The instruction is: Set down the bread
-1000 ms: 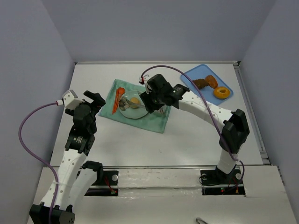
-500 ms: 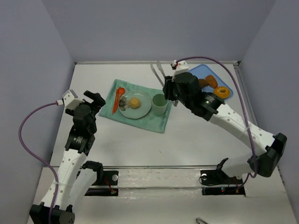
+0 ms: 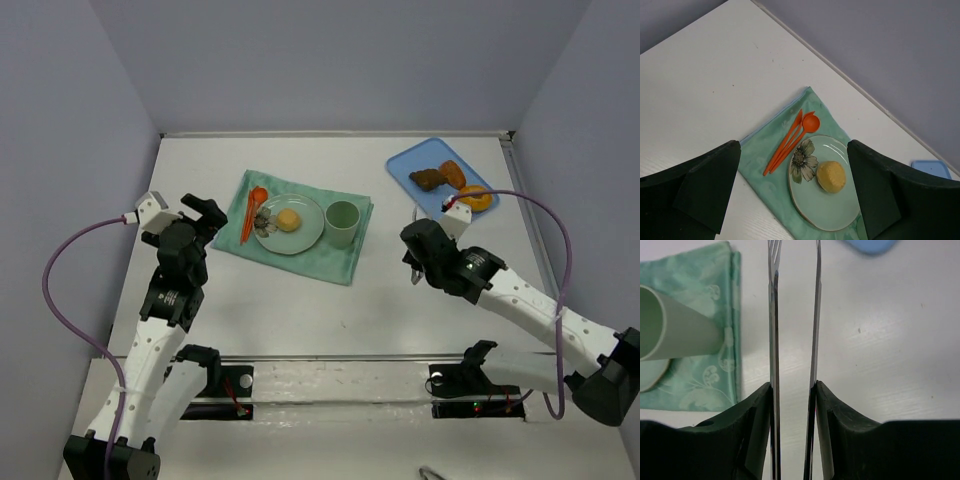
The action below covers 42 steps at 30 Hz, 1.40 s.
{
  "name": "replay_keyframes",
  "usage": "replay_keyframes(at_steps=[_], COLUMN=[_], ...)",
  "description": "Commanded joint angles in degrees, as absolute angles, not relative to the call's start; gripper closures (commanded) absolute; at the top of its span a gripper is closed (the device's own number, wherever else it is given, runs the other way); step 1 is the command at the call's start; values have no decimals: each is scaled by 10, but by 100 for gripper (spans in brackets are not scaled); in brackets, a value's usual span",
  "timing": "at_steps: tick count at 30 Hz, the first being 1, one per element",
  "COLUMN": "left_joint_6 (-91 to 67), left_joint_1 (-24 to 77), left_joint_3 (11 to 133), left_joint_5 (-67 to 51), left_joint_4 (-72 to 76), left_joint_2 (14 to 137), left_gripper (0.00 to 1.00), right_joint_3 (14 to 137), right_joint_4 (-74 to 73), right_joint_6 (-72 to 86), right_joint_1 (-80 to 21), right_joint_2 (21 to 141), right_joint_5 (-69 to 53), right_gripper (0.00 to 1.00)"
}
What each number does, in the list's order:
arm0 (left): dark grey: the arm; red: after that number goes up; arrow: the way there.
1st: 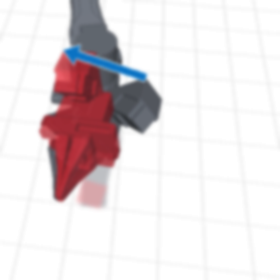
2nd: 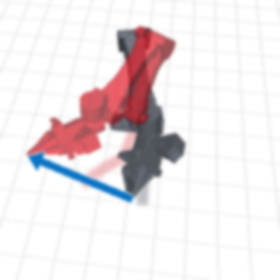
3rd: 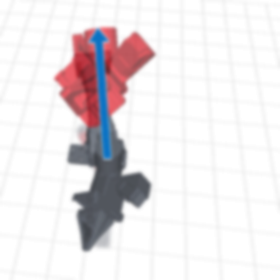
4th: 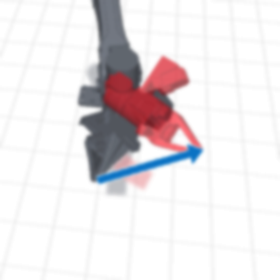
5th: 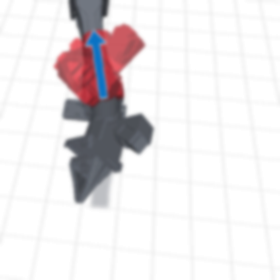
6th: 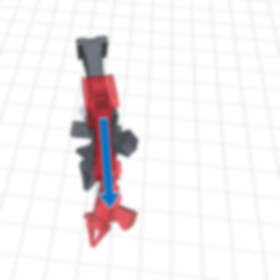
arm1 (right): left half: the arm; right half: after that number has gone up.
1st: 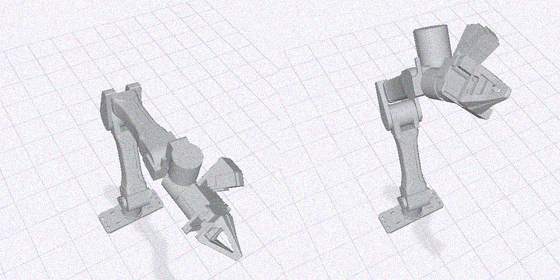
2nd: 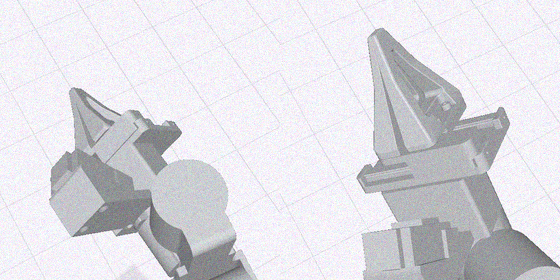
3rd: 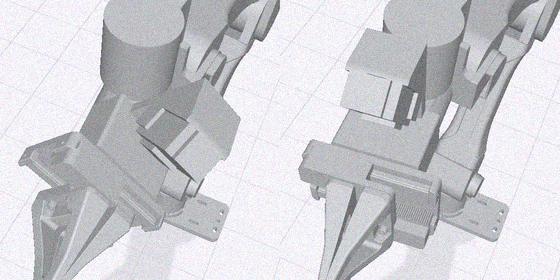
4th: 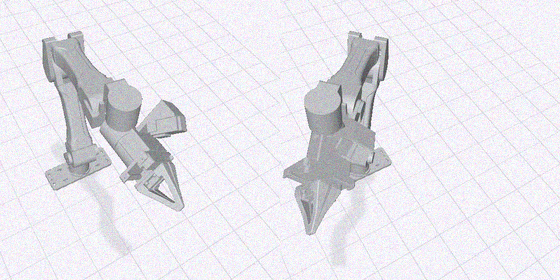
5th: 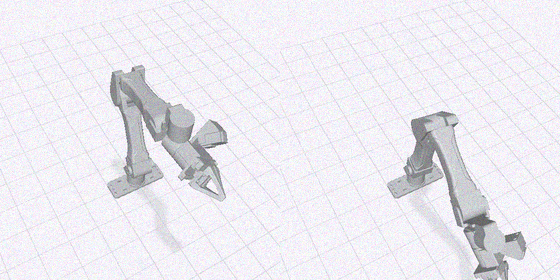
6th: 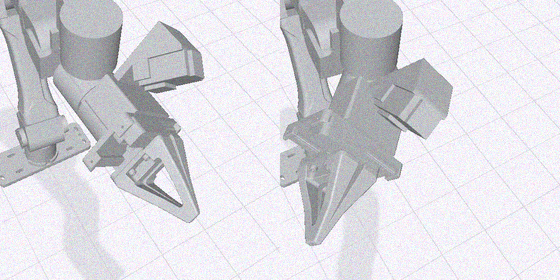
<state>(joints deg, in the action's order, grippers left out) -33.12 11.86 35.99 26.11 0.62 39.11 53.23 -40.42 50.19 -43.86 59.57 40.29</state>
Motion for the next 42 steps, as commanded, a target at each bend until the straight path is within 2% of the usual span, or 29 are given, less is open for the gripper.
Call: replay_keyframes(at_steps=[1, 6, 10, 11, 12, 13, 15, 16, 18, 25, 30, 37, 42], left_joint_6=[-330, -330, -330, -330, -330, -330, -330, -330, -330, -328, -327, -327, -326], left_joint_1=[114, 114, 114, 114, 114, 114, 114, 114, 114, 114, 114, 114, 114], left_joint_3=[355, 352, 352, 353, 353, 353, 354, 354, 354, 354, 357, 362, 366], left_joint_5=[274, 280, 285, 283, 283, 282, 282, 281, 282, 277, 277, 270, 270], left_joint_4=[33, 31, 29, 29, 28, 28, 28, 26, 25, 25, 24, 25, 26], left_joint_2=[386, 375, 374, 374, 376, 376, 377, 375, 374, 373, 374, 391, 403], left_gripper=[1, 1, 1, 1, 1, 1, 1, 1, 1, 1, 1, 1, 1], right_joint_3=[494, 445, 411, 407, 405, 407, 412, 422, 436, 529, 561, 565, 576], right_joint_4=[-454, -450, -436, -431, -428, -427, -426, -427, -426, -432, -432, -431, -431], right_joint_6=[630, 700, 722, 721, 716, 713, 705, 694, 678, 594, 556, 488, 453], right_joint_1=[-439, -439, -439, -439, -439, -439, -439, -439, -439, -439, -439, -428, -428], right_joint_2=[638, 700, 713, 707, 702, 698, 683, 678, 667, 670, 615, 510, 497], right_joint_5=[367, 338, 322, 318, 316, 318, 324, 329, 337, 453, 546, 579, 577], right_gripper=[55, 53, 44, 34, 30, 21, 14, 5, 0, 0, 0, 0, 0])
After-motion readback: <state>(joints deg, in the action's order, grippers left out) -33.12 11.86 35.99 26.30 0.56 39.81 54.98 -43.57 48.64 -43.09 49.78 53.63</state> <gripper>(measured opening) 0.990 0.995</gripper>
